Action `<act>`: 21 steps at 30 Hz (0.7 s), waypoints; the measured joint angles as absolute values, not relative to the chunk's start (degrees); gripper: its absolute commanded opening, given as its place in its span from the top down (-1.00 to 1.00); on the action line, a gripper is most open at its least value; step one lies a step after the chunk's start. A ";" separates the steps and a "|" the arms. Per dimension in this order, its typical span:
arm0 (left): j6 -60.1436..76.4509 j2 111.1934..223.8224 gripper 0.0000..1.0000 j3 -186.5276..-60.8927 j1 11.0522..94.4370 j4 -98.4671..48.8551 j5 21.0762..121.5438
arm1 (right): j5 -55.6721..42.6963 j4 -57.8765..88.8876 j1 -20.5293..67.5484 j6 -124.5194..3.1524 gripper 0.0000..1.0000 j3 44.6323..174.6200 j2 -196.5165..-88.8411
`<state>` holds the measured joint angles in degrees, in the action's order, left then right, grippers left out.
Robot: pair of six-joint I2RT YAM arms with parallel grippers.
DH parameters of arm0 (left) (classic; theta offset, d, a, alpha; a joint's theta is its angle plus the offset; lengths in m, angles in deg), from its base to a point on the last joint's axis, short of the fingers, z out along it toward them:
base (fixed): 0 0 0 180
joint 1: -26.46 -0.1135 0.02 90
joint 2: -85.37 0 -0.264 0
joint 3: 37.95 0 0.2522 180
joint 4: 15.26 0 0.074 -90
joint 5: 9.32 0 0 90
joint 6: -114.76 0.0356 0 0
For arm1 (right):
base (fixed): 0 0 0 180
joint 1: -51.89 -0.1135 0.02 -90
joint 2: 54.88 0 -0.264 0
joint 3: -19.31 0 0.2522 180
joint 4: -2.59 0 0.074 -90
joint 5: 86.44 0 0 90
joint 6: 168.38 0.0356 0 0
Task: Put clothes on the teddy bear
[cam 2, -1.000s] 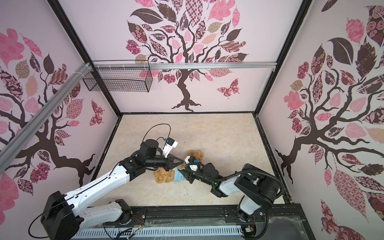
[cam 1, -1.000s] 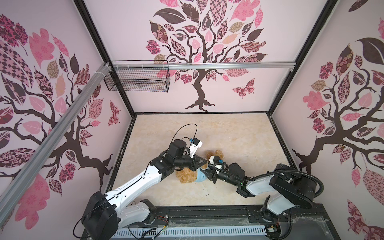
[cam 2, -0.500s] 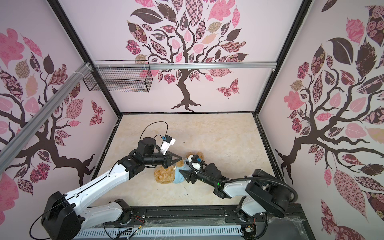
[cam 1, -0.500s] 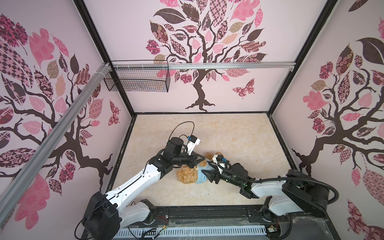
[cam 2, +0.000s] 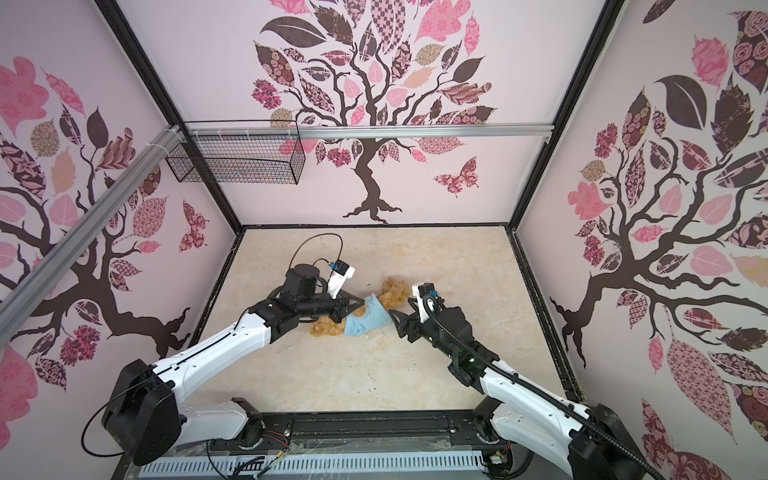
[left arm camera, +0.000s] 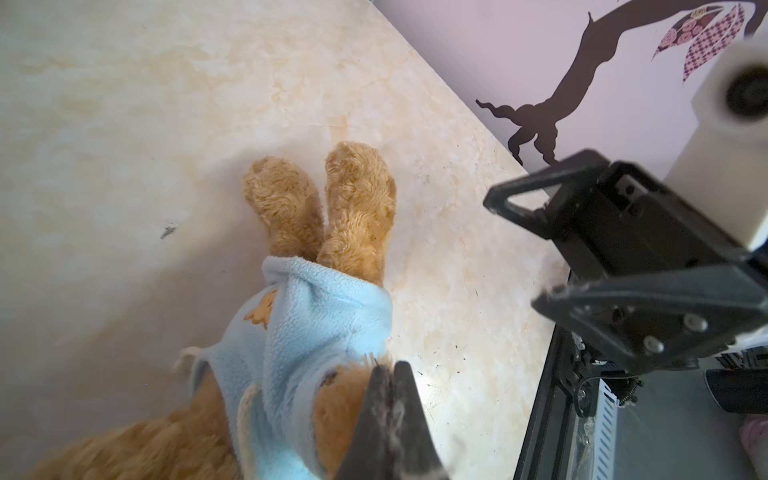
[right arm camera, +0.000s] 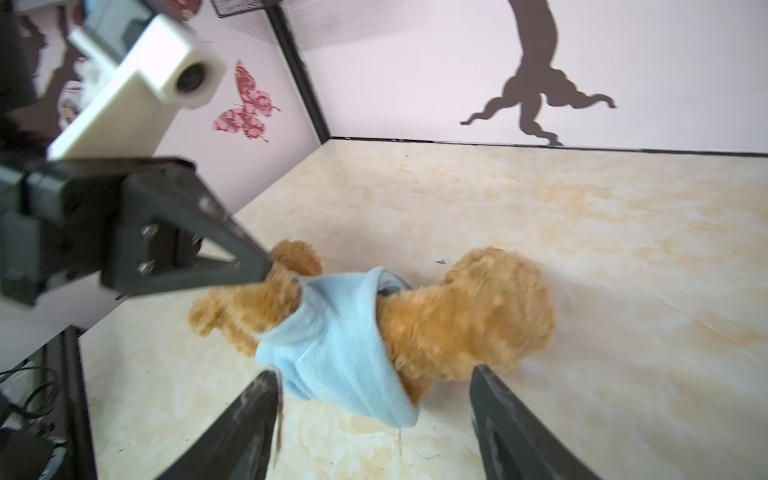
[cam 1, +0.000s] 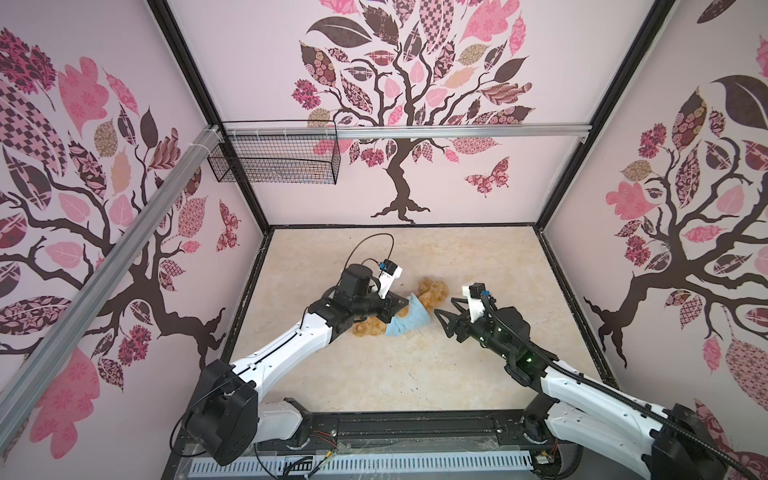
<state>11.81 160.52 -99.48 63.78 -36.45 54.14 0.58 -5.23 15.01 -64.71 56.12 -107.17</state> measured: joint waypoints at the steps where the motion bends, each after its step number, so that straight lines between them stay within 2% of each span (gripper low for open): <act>1: 10.87 160.54 0.62 -97.53 65.22 -35.38 54.27 | 1.02 -3.87 15.45 -64.32 -0.51 56.78 -107.19; 5: 6.04 160.37 0.34 -89.97 70.66 -32.49 55.05 | 1.04 -0.27 16.84 -62.68 -0.43 59.18 -108.00; 9: 2.83 156.02 0.08 -85.62 74.38 -30.85 54.92 | -3.16 -1.80 17.15 -60.76 -0.08 61.21 -112.04; 17: 0.99 143.25 -0.05 -85.25 74.20 -32.75 58.55 | -11.16 -5.40 9.87 -60.54 0.41 66.57 -127.65; 21: 0.53 139.23 -0.32 -87.00 69.87 -39.48 62.09 | -14.11 -7.35 8.43 -60.14 0.53 66.26 -133.01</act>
<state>0.53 139.23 -87.00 69.87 -39.48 62.09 -14.11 -7.35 8.43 -60.14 66.26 -133.01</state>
